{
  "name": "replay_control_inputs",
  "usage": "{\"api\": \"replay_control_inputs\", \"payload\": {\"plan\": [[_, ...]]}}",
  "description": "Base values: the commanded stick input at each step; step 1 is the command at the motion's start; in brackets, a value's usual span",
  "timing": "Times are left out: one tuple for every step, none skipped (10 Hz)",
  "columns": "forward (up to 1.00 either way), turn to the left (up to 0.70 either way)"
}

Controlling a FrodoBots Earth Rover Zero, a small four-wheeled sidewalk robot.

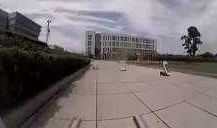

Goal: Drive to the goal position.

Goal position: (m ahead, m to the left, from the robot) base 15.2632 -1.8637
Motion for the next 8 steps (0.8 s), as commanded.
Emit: {"api": "replay_control_inputs", "payload": {"plan": [[0.0,0.0],[0.0,0.0],[0.0,0.0],[0.0,0.0],[0.0,-0.1],[0.0,-0.45],[0.0,-0.45],[0.0,-0.45]]}}
